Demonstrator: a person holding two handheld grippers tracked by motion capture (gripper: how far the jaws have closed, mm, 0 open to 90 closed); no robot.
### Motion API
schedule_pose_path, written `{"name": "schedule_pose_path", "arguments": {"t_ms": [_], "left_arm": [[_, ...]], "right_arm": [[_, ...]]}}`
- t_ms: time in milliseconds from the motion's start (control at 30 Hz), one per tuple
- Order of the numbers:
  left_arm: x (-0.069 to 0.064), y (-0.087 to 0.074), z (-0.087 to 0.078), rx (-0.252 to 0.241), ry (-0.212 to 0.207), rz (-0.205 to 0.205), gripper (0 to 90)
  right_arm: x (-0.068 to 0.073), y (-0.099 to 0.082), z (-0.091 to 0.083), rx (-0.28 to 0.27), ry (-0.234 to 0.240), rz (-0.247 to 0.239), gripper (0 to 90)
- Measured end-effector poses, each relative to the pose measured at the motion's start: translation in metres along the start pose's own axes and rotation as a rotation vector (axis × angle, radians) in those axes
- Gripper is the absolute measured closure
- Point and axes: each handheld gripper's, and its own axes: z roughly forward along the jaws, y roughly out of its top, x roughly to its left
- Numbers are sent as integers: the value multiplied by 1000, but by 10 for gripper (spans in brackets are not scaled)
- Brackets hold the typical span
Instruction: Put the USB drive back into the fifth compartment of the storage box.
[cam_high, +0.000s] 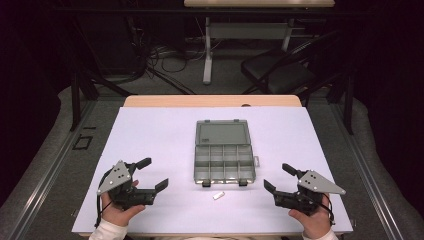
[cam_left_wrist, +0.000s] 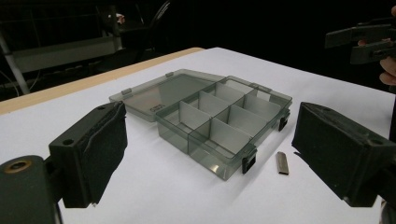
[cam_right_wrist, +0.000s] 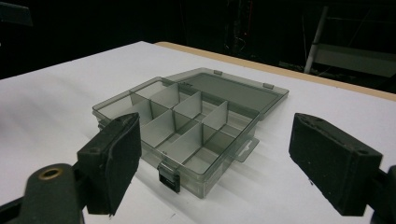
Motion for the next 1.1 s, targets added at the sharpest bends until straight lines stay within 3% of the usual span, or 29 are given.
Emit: {"name": "schedule_pose_path", "arguments": {"t_ms": [200,333,533,667,767,1100], "left_arm": [[-1,1,6,19,-18,-9,102],[-2,1,14,55,-51,-10,104],[-7,3,17,77,-65,-10,104],[-10,3,17,113,-103,-44,104],[-12,4,18,115,-103,-48,104],[-16,14,26,187,-102,-30,118]], "right_arm": [[-3,-2,-1,-1,1,31,169],[-6,-4,1,11,0,35,170],[-7,-5,0,10,-12,35,169],[-9,-5,1,10,-9,36,169],[-8,-5,2,14,-11,32,170],[-6,-5,2,18,-12,35,170]]}}
